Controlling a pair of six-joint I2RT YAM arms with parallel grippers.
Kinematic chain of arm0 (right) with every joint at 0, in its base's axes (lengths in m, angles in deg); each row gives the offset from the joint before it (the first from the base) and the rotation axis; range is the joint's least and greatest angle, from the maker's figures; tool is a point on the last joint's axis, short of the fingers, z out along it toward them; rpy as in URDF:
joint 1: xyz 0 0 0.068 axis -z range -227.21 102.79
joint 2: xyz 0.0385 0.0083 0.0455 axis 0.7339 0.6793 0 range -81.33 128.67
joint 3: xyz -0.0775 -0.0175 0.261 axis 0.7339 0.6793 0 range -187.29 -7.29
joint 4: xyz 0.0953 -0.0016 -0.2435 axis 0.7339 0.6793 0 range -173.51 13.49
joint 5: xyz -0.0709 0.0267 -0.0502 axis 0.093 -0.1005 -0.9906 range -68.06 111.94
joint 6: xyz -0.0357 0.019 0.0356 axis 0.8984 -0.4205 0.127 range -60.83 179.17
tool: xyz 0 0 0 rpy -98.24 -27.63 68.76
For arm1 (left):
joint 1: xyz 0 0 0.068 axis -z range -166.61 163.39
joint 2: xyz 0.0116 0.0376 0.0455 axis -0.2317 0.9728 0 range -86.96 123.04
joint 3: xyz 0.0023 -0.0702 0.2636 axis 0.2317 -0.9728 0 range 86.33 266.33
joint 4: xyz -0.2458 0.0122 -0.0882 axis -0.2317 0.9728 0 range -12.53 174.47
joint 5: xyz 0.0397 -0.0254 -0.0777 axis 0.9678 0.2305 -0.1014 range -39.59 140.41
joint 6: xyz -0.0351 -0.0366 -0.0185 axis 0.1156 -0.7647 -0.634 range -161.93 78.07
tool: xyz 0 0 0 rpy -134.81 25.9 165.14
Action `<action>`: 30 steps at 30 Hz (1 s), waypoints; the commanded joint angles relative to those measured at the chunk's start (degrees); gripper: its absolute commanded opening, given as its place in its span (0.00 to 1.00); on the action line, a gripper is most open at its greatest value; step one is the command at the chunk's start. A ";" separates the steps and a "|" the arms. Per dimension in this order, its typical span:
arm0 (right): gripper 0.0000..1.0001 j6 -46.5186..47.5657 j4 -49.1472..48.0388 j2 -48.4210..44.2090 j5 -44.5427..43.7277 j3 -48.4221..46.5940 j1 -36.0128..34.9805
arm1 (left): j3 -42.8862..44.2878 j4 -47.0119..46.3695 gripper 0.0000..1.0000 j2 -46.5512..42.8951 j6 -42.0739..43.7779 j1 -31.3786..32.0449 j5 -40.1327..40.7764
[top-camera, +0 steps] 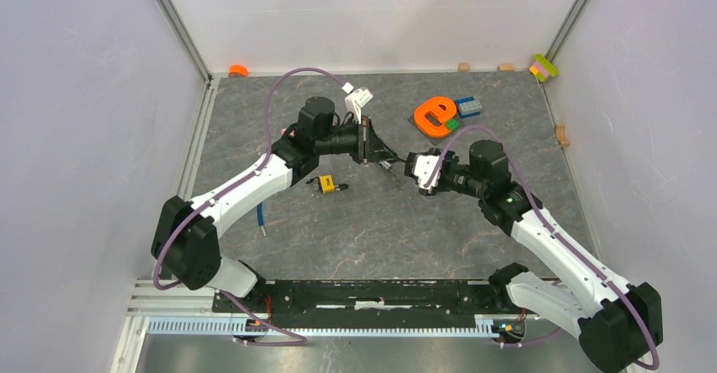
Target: Unlock with the key
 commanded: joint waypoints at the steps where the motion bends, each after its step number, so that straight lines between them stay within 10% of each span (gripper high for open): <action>1: 0.00 -0.76 -6.70 -0.56 1.52 -3.47 0.26 | 0.22 -0.62 0.02 0.24 2.05 0.24 0.44; 30: 0.00 -1.66 -7.48 -0.33 2.78 -4.18 0.39 | 0.99 -0.70 0.02 2.14 2.13 0.51 0.23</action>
